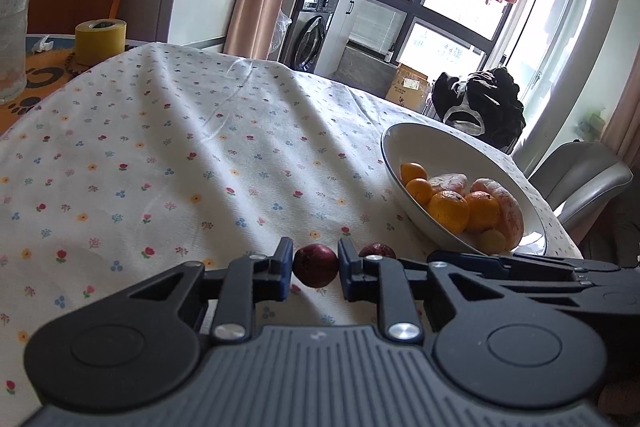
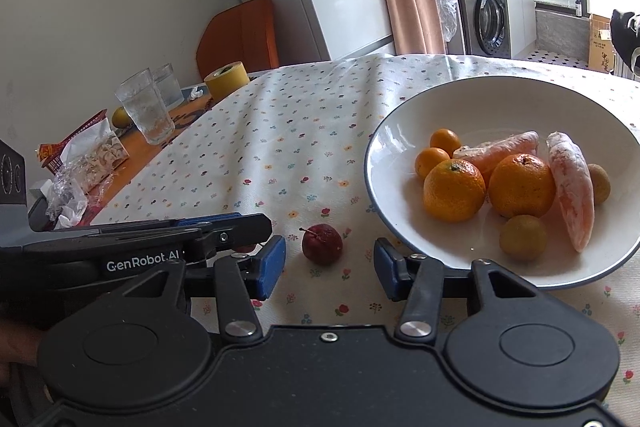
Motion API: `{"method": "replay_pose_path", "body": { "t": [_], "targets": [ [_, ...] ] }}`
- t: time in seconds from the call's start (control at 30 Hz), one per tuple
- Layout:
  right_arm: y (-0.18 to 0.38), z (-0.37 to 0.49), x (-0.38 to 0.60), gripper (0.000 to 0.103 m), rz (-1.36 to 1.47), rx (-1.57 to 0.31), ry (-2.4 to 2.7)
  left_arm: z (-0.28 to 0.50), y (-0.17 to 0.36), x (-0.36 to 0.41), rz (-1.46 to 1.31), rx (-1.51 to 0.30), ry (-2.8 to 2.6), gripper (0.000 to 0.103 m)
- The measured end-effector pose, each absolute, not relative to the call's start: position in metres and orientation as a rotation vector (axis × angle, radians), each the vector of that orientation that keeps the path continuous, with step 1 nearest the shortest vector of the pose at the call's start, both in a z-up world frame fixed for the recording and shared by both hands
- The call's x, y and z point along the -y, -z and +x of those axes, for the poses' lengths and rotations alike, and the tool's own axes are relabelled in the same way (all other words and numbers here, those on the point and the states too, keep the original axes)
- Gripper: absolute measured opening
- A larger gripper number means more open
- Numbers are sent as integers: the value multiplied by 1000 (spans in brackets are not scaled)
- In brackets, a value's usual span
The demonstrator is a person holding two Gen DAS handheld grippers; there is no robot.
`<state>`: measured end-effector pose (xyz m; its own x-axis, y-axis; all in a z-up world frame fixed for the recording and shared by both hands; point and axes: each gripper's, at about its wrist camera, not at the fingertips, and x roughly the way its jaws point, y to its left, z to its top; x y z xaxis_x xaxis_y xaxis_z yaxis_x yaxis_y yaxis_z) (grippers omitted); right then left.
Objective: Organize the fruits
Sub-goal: 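Close left gripper on one red cherry while right gripper closes on the other, then carry both red cherries over the white bowl with left and right grippers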
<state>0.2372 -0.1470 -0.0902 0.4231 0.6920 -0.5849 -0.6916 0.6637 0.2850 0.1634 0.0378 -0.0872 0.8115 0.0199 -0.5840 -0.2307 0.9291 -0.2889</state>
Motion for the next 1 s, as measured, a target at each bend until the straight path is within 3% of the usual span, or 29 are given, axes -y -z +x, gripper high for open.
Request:
{"method": "replay_pose_path", "body": {
  "t": [0.43, 0.5, 0.57, 1.0],
  "targets": [
    [94, 230, 117, 46, -66, -724, -844, 138, 85, -60, -395, -579, -176, 22],
    [97, 231, 113, 29, -79, -733, -826, 134, 85, -63, -398, -575, -182, 22],
    [98, 231, 113, 24, -84, -725, -809, 131, 86, -65, -404, -573, -189, 22],
    [77, 220, 135, 23, -45, -669, -833, 122, 75, -52, -383, -544, -192, 22]
  ]
}}
